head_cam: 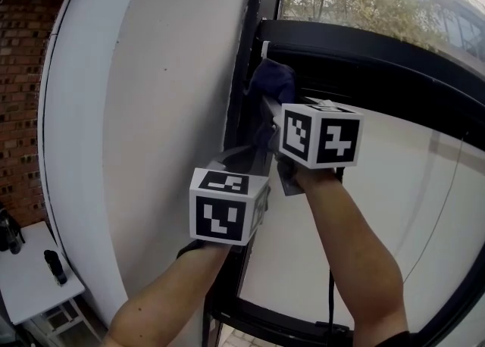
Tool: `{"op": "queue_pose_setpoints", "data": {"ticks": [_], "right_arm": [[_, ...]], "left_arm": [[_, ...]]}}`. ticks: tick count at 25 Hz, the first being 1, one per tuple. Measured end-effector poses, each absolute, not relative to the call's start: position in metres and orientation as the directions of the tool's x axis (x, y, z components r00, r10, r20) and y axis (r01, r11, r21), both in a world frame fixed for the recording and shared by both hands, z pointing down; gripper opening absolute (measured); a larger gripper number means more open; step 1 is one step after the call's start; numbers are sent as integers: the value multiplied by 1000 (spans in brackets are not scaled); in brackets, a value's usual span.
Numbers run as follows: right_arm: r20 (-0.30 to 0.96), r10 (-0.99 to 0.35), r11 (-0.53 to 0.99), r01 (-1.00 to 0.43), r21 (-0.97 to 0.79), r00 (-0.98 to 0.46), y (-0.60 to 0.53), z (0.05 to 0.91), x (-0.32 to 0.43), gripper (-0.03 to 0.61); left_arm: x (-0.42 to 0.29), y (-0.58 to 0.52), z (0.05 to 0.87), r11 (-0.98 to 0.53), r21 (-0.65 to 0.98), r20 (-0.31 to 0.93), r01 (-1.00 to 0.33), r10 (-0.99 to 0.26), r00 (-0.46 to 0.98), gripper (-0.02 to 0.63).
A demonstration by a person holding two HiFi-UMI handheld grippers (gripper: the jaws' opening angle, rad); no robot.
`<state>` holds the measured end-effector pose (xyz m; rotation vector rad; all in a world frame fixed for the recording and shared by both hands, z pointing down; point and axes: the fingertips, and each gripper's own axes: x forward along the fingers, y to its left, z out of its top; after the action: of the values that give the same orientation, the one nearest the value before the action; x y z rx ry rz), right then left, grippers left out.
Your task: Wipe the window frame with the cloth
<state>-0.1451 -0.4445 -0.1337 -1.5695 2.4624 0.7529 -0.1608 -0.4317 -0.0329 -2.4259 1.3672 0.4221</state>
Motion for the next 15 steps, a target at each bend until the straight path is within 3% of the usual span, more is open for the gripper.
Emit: {"op": "queue_pose_setpoints", "data": {"ticks": [15], "right_arm": [[-422, -788, 275, -869, 411, -448, -402, -168, -150, 121]], "left_arm": [[-172, -415, -57, -482, -131, -447, -866, -751, 486, -6]]}}
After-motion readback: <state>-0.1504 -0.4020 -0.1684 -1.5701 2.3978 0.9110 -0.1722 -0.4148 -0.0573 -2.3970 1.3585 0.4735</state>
